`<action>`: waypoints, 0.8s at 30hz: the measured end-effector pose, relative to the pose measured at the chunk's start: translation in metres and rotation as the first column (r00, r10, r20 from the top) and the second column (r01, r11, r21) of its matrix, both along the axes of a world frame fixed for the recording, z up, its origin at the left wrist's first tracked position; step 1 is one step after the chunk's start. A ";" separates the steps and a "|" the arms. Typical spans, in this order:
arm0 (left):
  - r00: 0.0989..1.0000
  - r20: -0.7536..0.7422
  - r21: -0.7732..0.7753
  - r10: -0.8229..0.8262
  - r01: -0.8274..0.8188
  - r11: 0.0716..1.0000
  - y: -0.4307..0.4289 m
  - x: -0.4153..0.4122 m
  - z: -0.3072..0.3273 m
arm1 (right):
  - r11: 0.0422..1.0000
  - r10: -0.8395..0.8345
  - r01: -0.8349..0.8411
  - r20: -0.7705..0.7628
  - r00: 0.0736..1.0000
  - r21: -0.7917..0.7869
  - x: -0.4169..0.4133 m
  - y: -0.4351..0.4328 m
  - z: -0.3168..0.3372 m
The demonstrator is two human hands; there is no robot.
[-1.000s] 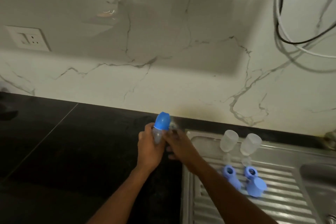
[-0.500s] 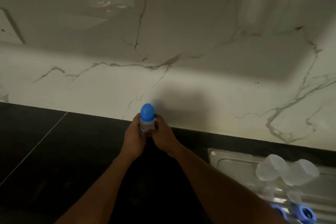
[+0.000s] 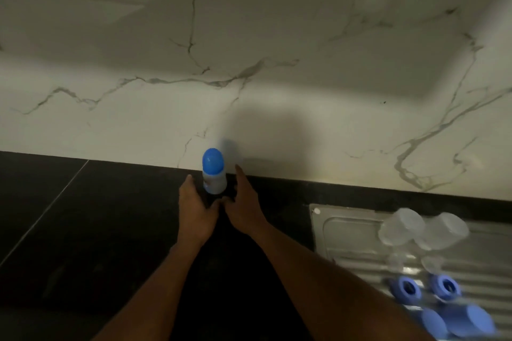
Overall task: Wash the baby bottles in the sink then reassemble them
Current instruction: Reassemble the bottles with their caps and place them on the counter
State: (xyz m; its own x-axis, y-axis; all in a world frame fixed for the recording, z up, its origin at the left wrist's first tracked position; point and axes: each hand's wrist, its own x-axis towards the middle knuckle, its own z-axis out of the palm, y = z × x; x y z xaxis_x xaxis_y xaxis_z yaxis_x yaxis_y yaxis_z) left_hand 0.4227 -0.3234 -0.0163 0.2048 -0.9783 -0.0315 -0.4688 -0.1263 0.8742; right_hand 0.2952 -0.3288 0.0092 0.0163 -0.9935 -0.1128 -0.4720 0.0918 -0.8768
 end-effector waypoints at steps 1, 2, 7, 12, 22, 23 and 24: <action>0.998 0.046 -0.019 0.040 -0.040 0.999 0.005 0.000 0.000 | 0.999 -0.028 0.026 -0.034 0.999 -0.043 -0.003 0.002 0.003; 0.994 0.086 -0.062 0.066 -0.061 0.996 0.008 0.001 0.000 | 0.995 -0.035 0.029 -0.064 0.997 -0.091 -0.004 0.005 0.006; 0.945 0.289 -0.206 -0.154 0.219 0.954 0.070 -0.092 0.028 | 0.980 -0.054 0.015 -0.188 0.981 -0.199 -0.083 0.069 0.034; 0.889 0.215 -0.179 -0.404 0.443 0.879 0.115 -0.191 0.033 | 0.983 -0.030 -0.035 -0.345 0.938 -0.182 -0.191 0.126 0.061; 0.730 0.070 0.088 -0.680 0.674 0.733 0.172 -0.299 0.014 | 0.976 -0.014 0.157 -0.674 0.739 0.152 -0.339 0.168 0.034; 0.740 0.053 0.062 -0.670 0.667 0.742 0.175 -0.302 0.011 | 0.981 0.006 0.127 -0.675 0.738 0.147 -0.342 0.168 0.028; 0.755 0.033 0.055 -0.655 0.653 0.755 0.176 -0.303 0.008 | 0.987 0.012 0.099 -0.669 0.743 0.128 -0.343 0.167 0.021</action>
